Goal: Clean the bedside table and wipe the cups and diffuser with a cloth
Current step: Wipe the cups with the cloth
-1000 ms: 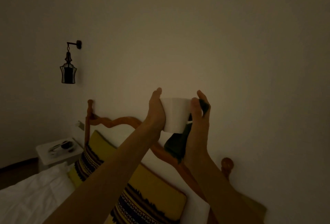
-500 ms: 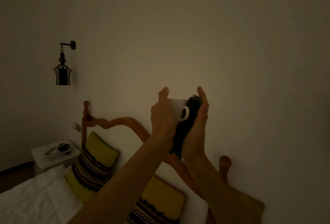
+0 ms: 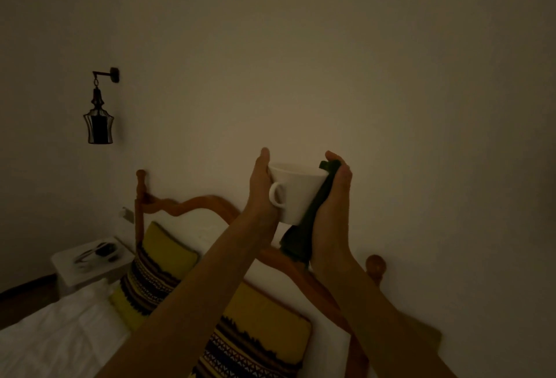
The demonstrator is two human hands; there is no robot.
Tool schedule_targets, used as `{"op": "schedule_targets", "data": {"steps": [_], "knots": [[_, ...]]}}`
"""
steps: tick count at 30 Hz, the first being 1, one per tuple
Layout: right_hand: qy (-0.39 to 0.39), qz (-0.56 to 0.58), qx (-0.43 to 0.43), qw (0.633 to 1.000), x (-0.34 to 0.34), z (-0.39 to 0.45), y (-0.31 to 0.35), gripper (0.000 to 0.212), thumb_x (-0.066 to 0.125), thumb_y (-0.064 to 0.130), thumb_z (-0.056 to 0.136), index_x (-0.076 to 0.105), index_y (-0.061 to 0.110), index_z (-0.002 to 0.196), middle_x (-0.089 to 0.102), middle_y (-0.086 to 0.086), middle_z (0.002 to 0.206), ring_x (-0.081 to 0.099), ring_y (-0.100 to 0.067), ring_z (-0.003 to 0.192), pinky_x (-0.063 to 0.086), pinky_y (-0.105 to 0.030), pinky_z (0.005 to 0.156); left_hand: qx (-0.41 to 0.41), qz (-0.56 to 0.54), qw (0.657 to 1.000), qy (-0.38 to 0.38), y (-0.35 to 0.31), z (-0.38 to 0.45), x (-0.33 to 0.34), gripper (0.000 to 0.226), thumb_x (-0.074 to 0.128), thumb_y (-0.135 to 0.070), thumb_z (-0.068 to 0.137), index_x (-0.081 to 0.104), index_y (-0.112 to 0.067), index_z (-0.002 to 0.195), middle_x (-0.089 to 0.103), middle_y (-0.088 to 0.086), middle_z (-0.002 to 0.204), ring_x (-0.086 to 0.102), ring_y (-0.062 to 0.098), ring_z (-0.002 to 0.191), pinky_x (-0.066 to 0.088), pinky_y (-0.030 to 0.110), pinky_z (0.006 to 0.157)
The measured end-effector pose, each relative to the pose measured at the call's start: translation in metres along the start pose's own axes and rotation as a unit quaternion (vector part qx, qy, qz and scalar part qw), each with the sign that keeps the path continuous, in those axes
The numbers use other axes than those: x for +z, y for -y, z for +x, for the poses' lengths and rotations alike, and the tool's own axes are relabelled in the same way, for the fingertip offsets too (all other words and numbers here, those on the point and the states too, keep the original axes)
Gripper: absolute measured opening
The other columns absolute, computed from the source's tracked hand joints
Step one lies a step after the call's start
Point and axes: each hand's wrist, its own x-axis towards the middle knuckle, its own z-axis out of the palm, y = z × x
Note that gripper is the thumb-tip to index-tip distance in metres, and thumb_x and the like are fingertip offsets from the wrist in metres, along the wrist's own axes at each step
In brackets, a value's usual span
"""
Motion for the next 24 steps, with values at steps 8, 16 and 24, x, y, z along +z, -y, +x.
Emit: {"op": "schedule_targets", "data": {"steps": [8,16,24], "knots": [[-0.086,0.128,0.13,0.979,-0.002,-0.002,-0.007,0.057,0.048,0.068,0.088,0.062,0.028,0.126,0.072,-0.003,0.101,0.07,-0.021,0.087,0.061,-0.032,0.065,0.336,0.191,0.902,-0.191,0.012,-0.01,0.013,0.037,0.032,-0.033,0.108,0.056,-0.02,0.083,0.058,-0.004,0.082,0.055,0.005,0.078,0.044,0.026,0.074],[-0.151,-0.087,-0.103,0.979,0.0,-0.004,-0.001,0.021,0.033,0.056,0.102,0.051,0.046,0.107,0.063,0.024,0.09,0.064,0.004,0.076,0.053,-0.02,0.062,0.298,0.275,0.909,-0.093,0.021,-0.027,0.013,0.065,0.035,-0.075,0.082,0.061,-0.03,0.121,0.057,-0.009,0.117,0.056,0.005,0.103,0.051,0.027,0.088],[-0.121,-0.116,-0.112,0.979,0.006,-0.009,0.001,0.042,0.031,0.076,0.083,0.053,0.054,0.11,0.061,0.026,0.102,0.062,0.002,0.091,0.056,-0.027,0.074,0.185,0.126,0.959,-0.173,0.009,-0.009,0.011,0.051,0.036,-0.052,0.099,0.079,-0.031,0.081,0.075,-0.002,0.093,0.067,0.024,0.092,0.058,0.046,0.085]]}}
